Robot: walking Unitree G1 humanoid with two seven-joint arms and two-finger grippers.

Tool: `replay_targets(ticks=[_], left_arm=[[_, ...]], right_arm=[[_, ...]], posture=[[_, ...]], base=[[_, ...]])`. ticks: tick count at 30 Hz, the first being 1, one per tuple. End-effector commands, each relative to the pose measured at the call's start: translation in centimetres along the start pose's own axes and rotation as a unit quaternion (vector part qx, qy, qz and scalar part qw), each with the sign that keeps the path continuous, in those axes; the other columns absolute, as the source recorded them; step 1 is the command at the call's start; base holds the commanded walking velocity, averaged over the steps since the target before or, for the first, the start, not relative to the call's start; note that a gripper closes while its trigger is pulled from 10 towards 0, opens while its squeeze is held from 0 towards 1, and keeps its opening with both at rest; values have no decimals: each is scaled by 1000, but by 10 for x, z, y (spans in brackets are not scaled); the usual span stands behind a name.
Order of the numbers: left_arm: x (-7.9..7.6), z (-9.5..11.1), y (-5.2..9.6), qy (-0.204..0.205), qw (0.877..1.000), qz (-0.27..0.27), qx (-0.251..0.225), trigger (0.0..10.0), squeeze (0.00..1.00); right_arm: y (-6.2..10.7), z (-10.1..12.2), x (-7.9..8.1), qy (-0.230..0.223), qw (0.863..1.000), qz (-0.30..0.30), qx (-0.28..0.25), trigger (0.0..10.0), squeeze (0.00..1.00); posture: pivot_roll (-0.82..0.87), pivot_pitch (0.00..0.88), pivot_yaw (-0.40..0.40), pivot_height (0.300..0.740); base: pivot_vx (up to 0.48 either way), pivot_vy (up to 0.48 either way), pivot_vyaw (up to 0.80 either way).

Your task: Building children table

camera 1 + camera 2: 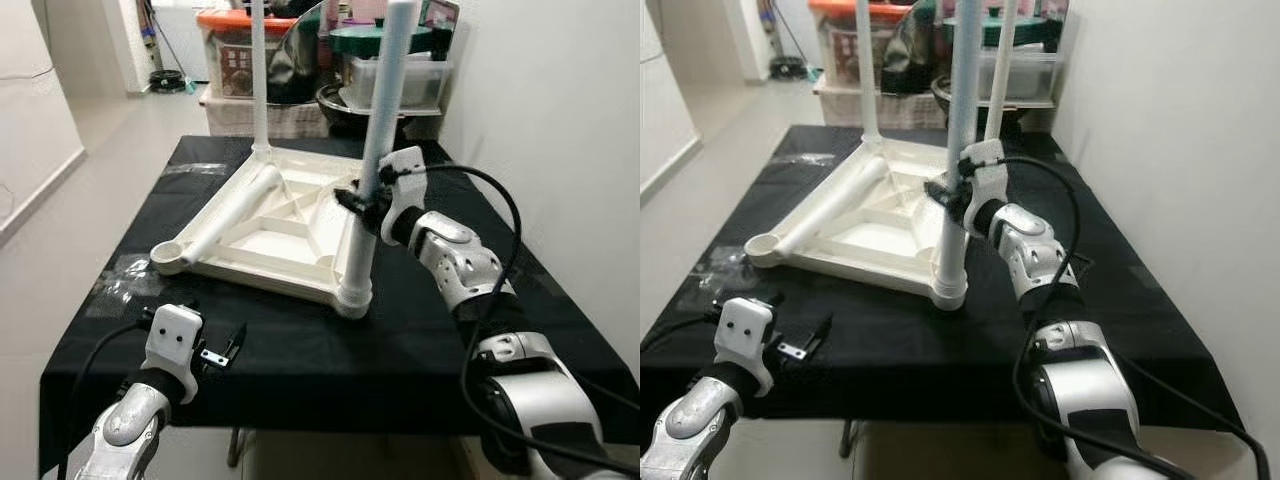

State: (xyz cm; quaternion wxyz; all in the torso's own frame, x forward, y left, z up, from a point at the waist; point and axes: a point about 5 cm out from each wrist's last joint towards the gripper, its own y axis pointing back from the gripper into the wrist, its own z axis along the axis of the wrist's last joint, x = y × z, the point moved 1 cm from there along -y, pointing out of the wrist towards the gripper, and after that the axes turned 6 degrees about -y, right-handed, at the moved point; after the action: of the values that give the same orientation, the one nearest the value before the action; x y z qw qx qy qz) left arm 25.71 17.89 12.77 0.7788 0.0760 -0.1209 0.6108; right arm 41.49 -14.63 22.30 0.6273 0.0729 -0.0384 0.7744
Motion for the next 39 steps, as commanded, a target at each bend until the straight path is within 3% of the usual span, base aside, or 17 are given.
replay_targets(ticks=[1, 5, 6, 7, 10, 11, 12, 14, 15, 21, 26, 27, 28, 29, 33, 36, 39], left_arm=[[1, -4, 0, -8, 1000, -3, 8, 10000, 0], [1, -4, 0, -8, 1000, -4, 8, 10000, 0], [1, -4, 0, -8, 1000, -5, 9, 10000, 0], [0, -4, 0, -8, 1000, -7, 9, 10000, 0], [0, -5, 0, -7, 1000, -10, 11, 10000, 0], [0, -4, 0, -7, 1000, -10, 10, 10000, 0], [0, -4, -1, -7, 1000, -10, 10, 10000, 0], [0, -4, -1, -7, 1000, -9, 9, 10000, 0], [0, -4, -1, -7, 1000, -9, 8, 10000, 0], [1, -4, -1, -7, 1000, -10, 7, 10000, 0], [1, -3, 0, -6, 1000, -10, 6, 10000, 0], [1, -3, 1, -6, 1000, -9, 6, 10000, 0], [1, -3, 1, -6, 1000, -9, 6, 10000, 0], [1, -3, 1, -6, 1000, -8, 6, 10000, 0], [2, -3, 1, -6, 1000, -8, 6, 10000, 0], [3, -1, 2, -7, 1000, -7, 4, 10000, 0], [4, -3, 4, -7, 1000, -5, 7, 10000, 0]], right_arm=[[17, -38, -44, -53, 981, -181, 47, 0, 0], [25, -45, -44, -65, 974, -215, 41, 0, 0], [32, -54, -28, -77, 973, -214, 43, 0, 0], [37, -59, -3, -81, 980, -176, 45, 10000, 0], [40, -55, 30, -83, 990, -106, 29, 10000, 0], [38, -49, 34, -74, 993, -91, 16, 10000, 212], [33, -37, 34, -69, 996, -63, -3, 10000, 1000], [26, -23, 31, -64, 997, -33, -21, 10000, 1000], [21, -11, 33, -63, 997, 16, -30, 10000, 0], [24, 35, 39, 1, 966, 248, -72, 10000, 0], [37, 21, 45, 66, 927, 369, -26, 9922, 0], [37, 14, 47, 68, 924, 377, -10, 5098, 0], [37, 14, 47, 68, 924, 377, -10, 5098, 0], [33, 7, 49, 72, 928, 366, 8, 0, 0], [18, 0, 42, 59, 953, 297, 31, 0, 0], [2, -6, 6, 40, 997, 61, 38, 0, 0], [7, -12, -17, -11, 997, -66, 26, 0, 0]], posture=[[55, 0, -76, 740], [54, 0, -72, 740], [49, 0, -66, 740], [44, 0, -66, 740], [41, 0, -64, 740], [43, 0, -68, 740], [43, 0, -68, 740], [47, 0, -71, 740], [48, 0, -70, 740], [60, 0, -80, 740], [80, 0, -93, 740], [80, 0, -95, 740], [80, 0, -95, 740], [79, 0, -94, 740], [82, 0, -95, 740], [82, 0, -95, 740], [73, 0, -92, 740]], base=[[0, 0, 0], [0, 0, 0], [0, 0, 0], [0, 0, 0], [0, 0, 0], [0, 0, 0], [0, 0, 0], [0, 0, 0], [0, 0, 0], [0, 0, 0], [0, 0, 0], [0, 0, 0], [0, 0, 0], [0, 0, 0], [0, 0, 0], [0, 0, 0], [0, 0, 0]])
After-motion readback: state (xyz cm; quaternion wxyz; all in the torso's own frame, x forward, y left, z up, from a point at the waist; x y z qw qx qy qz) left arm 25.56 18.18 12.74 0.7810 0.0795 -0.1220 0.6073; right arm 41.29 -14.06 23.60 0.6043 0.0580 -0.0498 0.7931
